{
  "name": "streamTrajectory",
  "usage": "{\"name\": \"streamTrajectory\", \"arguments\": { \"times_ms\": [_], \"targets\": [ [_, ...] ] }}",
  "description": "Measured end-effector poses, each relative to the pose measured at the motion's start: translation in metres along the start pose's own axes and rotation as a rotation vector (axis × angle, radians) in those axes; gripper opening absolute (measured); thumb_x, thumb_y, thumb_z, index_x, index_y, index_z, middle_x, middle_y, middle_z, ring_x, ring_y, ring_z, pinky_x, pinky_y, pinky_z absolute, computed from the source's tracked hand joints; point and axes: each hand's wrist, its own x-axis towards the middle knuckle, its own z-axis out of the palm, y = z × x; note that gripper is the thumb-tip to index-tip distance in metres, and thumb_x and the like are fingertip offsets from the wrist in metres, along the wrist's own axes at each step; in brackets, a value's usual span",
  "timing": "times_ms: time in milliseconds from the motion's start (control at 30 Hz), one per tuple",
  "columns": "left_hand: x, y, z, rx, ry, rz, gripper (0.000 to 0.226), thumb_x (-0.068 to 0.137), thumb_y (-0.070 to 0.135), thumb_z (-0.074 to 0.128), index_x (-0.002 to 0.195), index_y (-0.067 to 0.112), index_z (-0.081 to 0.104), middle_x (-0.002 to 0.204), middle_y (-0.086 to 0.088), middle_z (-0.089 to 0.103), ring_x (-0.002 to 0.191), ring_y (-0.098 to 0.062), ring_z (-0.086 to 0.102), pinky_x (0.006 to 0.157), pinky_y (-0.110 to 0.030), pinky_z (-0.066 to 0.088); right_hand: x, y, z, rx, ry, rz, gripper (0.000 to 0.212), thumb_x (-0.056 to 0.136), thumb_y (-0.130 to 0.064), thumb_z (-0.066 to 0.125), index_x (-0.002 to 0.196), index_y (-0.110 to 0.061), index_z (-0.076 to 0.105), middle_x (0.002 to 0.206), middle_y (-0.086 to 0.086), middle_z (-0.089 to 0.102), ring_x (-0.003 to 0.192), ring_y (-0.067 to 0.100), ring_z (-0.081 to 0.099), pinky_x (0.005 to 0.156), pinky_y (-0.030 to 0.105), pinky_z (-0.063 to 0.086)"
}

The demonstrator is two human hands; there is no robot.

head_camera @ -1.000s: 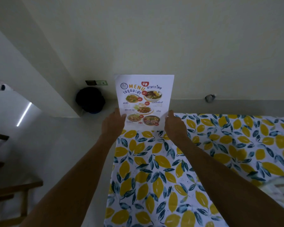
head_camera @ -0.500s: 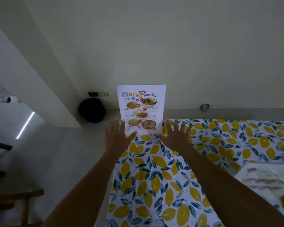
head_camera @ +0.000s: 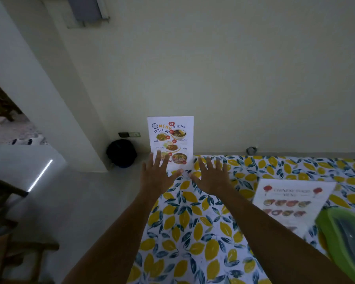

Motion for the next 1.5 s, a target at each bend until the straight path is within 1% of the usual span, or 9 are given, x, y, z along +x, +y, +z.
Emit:
{"name": "streamTrajectory", "arguments": {
  "times_ms": [167,267,500,633,767,967,1267,1400,1500],
  "targets": [
    [-0.059,0.026,-0.022,-0.001,0.01,-0.019,0.091,0.083,0.082,0.024,0.144,0.02,0.052,0.154,-0.014,0.042,0.141,-0.04,0.039,0.105,-0.062,0.036,-0.06,0.001,-0.003,0.0,0.036,-0.083,0.092,0.087,-0.08,0.013,0.159,-0.026,-0.004,0.168,0.01,-0.003,0.152,0.044,0.003,0.12,0.062,0.003],
    [-0.096,0.044,-0.028,0.026,0.041,-0.03,0.086,0.084,0.081,0.034,0.142,0.021,0.054,0.153,-0.013,0.044,0.14,-0.039,0.041,0.105,-0.061,0.037,-0.102,0.008,-0.006,0.034,0.061,-0.111,0.095,0.084,-0.083,0.01,0.159,-0.026,-0.003,0.168,0.009,-0.002,0.152,0.043,0.001,0.121,0.061,0.002],
    [-0.173,0.111,-0.042,-0.005,0.079,-0.009,0.097,0.084,0.085,0.011,0.143,0.02,0.053,0.152,-0.014,0.046,0.141,-0.036,0.041,0.108,-0.06,0.037,-0.188,0.051,0.003,0.049,0.114,-0.11,0.091,0.087,-0.08,0.013,0.159,-0.027,-0.002,0.168,0.008,0.001,0.153,0.042,0.003,0.121,0.06,0.006],
    [-0.193,0.158,-0.045,0.024,0.013,0.039,0.095,0.082,0.086,0.013,0.154,0.027,0.032,0.163,-0.007,0.025,0.151,-0.03,0.022,0.117,-0.056,0.021,-0.223,0.093,0.011,0.051,0.135,-0.051,0.09,0.088,-0.079,0.015,0.159,-0.025,0.0,0.168,0.009,0.005,0.153,0.041,0.006,0.121,0.059,0.005],
    [-0.195,0.197,-0.036,0.032,0.02,0.096,0.091,0.085,0.083,0.019,0.152,0.024,0.037,0.161,-0.009,0.03,0.149,-0.032,0.027,0.114,-0.058,0.027,-0.245,0.147,0.021,0.084,0.144,0.045,0.094,0.085,-0.081,0.011,0.16,-0.024,0.002,0.168,0.009,0.005,0.153,0.04,0.006,0.121,0.058,0.005],
    [-0.175,0.249,-0.008,-0.074,-0.123,0.105,0.101,0.08,0.088,0.009,0.157,0.024,0.021,0.167,-0.004,0.012,0.153,-0.028,0.011,0.118,-0.056,0.014,-0.258,0.237,0.049,0.092,0.142,0.221,0.097,0.087,-0.079,0.028,0.152,-0.007,0.028,0.157,0.015,0.034,0.145,0.042,0.029,0.117,0.058,0.02],
    [-0.115,0.276,0.037,-0.113,-0.131,0.024,0.103,0.08,0.085,0.034,0.152,0.012,0.028,0.156,-0.011,0.038,0.144,-0.031,0.035,0.111,-0.053,0.032,-0.196,0.322,0.063,0.024,0.008,0.371,0.099,0.087,-0.076,0.036,0.151,-0.002,0.025,0.153,0.019,0.039,0.14,0.041,0.038,0.112,0.054,0.03],
    [-0.099,0.282,0.048,-0.09,-0.19,0.071,0.095,0.08,0.078,0.048,0.143,0.007,0.04,0.138,-0.012,0.058,0.126,-0.029,0.056,0.104,-0.049,0.043,-0.168,0.319,0.06,0.052,0.032,0.28,0.067,0.091,-0.063,0.045,0.132,-0.01,0.046,0.128,0.016,0.063,0.12,0.037,0.057,0.1,0.048,0.044],
    [-0.092,0.286,0.043,-0.041,-0.209,0.059,0.074,0.088,0.064,0.055,0.135,0.007,0.048,0.123,-0.012,0.069,0.112,-0.028,0.066,0.098,-0.038,0.048,-0.158,0.32,0.054,0.101,0.056,0.268,0.057,0.094,-0.057,0.048,0.129,-0.012,0.049,0.12,0.014,0.067,0.11,0.034,0.064,0.089,0.042,0.05]
  ]
}}
